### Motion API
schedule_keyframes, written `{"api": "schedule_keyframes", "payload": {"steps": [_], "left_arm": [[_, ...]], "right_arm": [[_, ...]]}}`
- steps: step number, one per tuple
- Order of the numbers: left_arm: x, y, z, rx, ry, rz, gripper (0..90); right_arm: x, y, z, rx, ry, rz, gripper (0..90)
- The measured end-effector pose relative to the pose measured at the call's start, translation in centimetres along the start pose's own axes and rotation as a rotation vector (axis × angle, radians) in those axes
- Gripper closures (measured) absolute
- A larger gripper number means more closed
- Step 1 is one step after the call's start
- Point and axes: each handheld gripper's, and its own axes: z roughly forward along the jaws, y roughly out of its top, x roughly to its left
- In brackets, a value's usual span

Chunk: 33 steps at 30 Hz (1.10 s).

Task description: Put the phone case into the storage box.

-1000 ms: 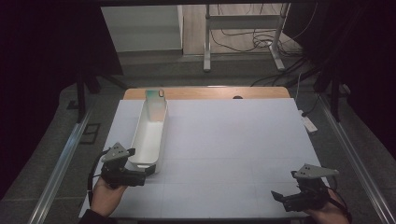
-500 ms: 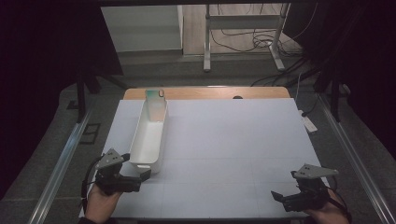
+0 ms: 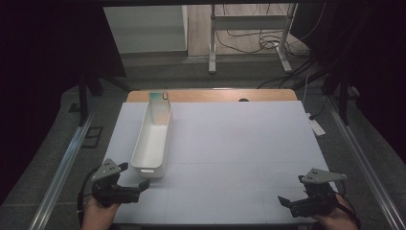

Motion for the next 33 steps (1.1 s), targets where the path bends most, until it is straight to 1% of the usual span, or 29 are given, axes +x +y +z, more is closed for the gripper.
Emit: {"api": "schedule_keyframes", "payload": {"steps": [3, 6, 16, 22, 28, 33], "left_arm": [[0.0, -0.3, -0.2, 0.003, 0.006, -0.001, 0.0], [-0.1, -0.6, -0.3, 0.009, 0.018, 0.006, 0.0], [-0.6, -1.4, -0.6, 0.027, 0.034, 0.020, 0.0], [-0.8, -2.0, -0.9, 0.030, 0.035, 0.013, 0.0], [-0.9, -2.1, -1.1, 0.028, 0.039, 0.021, 0.0], [-1.1, -2.0, -0.7, 0.061, 0.052, 0.035, 0.0]], "right_arm": [[0.0, 0.0, 0.0, 0.000, 0.000, 0.000, 0.0], [0.0, 0.0, 0.0, 0.000, -0.001, 0.000, 0.0], [0.0, 0.0, 0.0, 0.002, -0.003, -0.004, 0.0], [0.0, 0.0, 0.0, 0.003, -0.007, -0.002, 0.0], [0.0, 0.0, 0.0, 0.002, -0.004, -0.001, 0.0], [0.0, 0.0, 0.0, 0.004, -0.002, -0.004, 0.0]]}}
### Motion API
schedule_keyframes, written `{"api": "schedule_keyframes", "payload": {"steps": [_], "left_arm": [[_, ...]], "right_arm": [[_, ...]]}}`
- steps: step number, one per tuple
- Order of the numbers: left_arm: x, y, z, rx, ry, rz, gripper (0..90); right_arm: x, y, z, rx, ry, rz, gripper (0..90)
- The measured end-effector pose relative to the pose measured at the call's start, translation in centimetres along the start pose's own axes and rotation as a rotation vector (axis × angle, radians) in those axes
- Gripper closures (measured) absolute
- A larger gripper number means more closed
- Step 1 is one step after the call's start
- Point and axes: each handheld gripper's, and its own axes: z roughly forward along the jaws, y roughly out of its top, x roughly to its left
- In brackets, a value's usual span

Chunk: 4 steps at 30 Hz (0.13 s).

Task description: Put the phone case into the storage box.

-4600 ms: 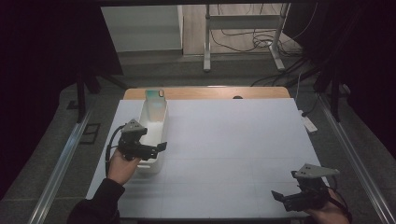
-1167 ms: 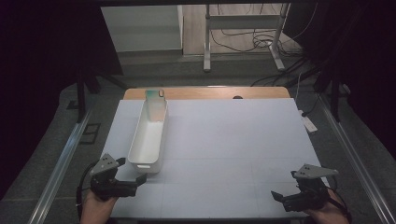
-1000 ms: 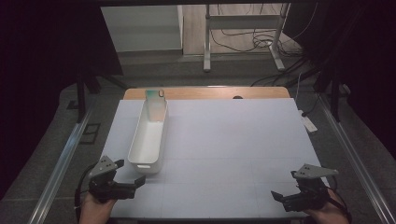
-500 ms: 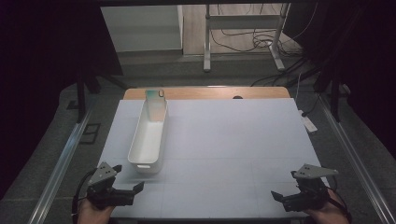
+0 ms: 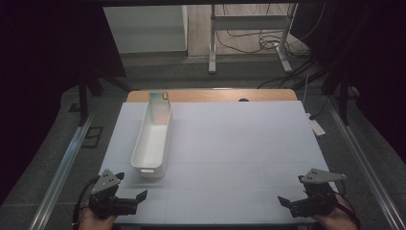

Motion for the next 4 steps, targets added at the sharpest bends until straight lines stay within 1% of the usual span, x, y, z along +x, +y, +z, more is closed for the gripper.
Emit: {"api": "schedule_keyframes", "payload": {"steps": [4], "left_arm": [[-0.02, 0.05, 0.04, -0.001, -0.004, 0.003, 0.0]], "right_arm": [[-0.03, -0.02, 0.04, 0.003, -0.002, -0.006, 0.0]]}}
